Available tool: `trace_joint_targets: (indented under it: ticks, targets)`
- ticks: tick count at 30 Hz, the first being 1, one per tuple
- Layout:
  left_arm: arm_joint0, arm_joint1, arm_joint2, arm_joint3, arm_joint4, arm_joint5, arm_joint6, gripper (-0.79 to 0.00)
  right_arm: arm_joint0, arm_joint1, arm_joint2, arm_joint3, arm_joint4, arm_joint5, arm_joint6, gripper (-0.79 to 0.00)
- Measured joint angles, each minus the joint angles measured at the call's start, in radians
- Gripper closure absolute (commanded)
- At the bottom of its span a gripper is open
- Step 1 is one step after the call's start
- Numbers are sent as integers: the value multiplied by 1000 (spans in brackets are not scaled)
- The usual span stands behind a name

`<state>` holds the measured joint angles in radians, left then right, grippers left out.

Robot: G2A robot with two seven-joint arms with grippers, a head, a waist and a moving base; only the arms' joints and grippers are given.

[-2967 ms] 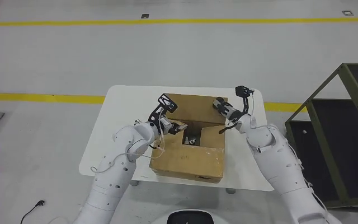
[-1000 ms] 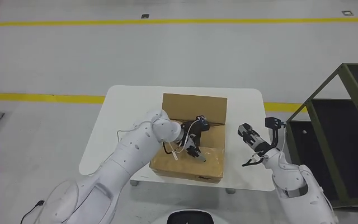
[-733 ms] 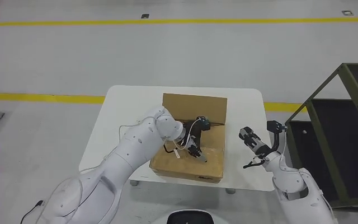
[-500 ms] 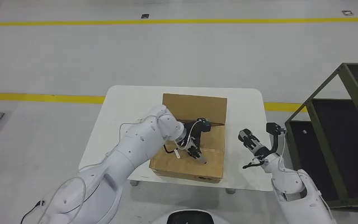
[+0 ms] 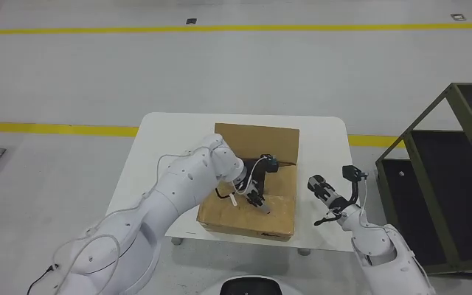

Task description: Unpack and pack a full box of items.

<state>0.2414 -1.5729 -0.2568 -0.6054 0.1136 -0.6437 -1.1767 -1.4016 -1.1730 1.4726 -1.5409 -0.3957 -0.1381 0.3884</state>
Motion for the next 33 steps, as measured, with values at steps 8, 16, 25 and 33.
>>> trace_joint_targets:
  ticks: [8,16,25,33]
  targets:
    - [-29,-1,88,9,-31,-20,20,-785,3,-1,-8,8,-1,2,-2,0]
    - [-32,-6,87,2,-18,-25,25,0,2,0,-9,8,-3,7,-3,0]
    - [-32,-6,87,-15,53,-43,43,0,10,3,2,-7,-19,25,8,0]
    - [-35,-4,87,-15,76,-59,59,0,11,3,3,-11,-13,31,3,0]
